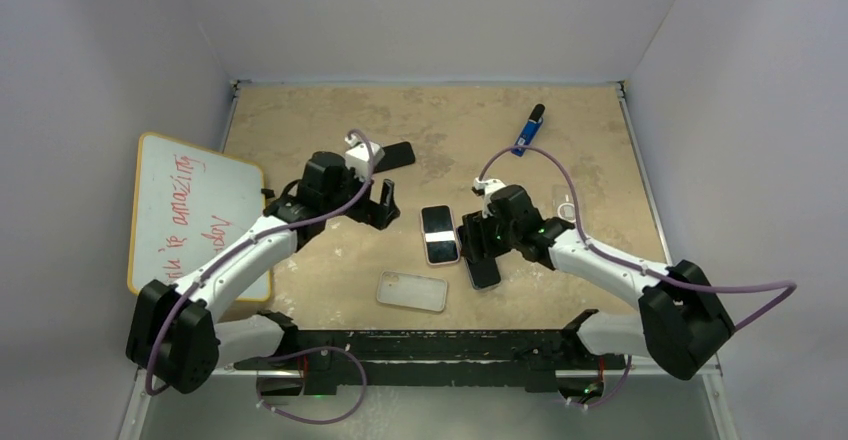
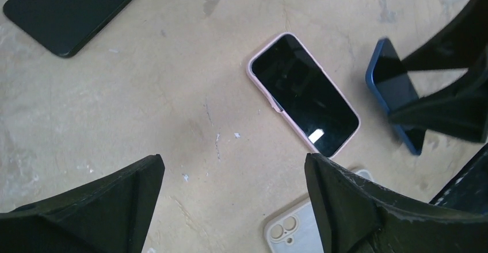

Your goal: Put the phone into the phone case

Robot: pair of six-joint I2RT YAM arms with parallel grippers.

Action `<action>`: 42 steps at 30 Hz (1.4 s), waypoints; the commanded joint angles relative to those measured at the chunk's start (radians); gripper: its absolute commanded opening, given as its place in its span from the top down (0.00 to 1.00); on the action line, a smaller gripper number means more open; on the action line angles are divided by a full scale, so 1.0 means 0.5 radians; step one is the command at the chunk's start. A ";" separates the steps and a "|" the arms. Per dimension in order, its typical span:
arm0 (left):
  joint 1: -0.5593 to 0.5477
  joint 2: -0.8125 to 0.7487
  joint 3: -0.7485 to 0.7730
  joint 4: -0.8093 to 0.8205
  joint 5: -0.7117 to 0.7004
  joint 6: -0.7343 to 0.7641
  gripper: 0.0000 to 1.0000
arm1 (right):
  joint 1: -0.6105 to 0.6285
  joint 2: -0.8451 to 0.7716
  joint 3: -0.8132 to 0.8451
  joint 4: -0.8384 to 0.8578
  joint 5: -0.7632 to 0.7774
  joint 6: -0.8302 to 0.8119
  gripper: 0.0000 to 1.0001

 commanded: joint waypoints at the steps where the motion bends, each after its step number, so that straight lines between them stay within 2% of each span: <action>1: 0.182 -0.248 -0.041 0.037 0.018 -0.475 0.01 | 0.088 -0.114 0.074 0.085 -0.059 -0.084 0.76; 4: 0.286 -0.369 -0.103 -0.019 0.067 -0.597 0.00 | 0.161 -0.145 0.084 0.107 -0.080 -0.115 0.77; 8: 0.371 -0.273 -0.062 -0.269 0.302 -0.612 0.02 | 0.292 -0.159 0.130 0.134 -0.119 -0.193 0.78; 13: 0.485 -0.310 -0.347 0.053 0.759 -0.896 0.14 | 0.492 -0.157 0.265 0.132 -0.117 -0.271 0.78; 16: 0.507 -0.259 -0.406 0.098 0.874 -0.946 0.19 | 0.606 -0.138 0.281 0.272 -0.185 -0.311 0.78; 21: 0.525 -0.244 -0.379 -0.005 0.894 -0.848 0.17 | 0.794 -0.038 0.222 0.600 -0.314 -0.397 0.78; 27: 0.548 -0.305 -0.386 -0.057 0.755 -0.763 0.12 | 0.927 0.125 0.193 0.940 -0.401 -0.573 0.78; 31: 0.565 -0.260 -0.381 -0.052 0.798 -0.771 0.10 | 0.937 0.230 0.205 1.025 -0.518 -0.746 0.77; 34: 0.572 -0.275 -0.373 -0.060 0.787 -0.757 0.01 | 0.938 0.254 0.157 1.100 -0.566 -0.898 0.77; 39: 0.572 -0.345 -0.372 -0.092 0.738 -0.753 0.00 | 0.938 0.271 0.099 1.106 -0.542 -1.068 0.77; 42: 0.573 -0.323 -0.364 -0.123 0.747 -0.760 0.05 | 0.938 0.304 0.061 1.087 -0.540 -1.085 0.77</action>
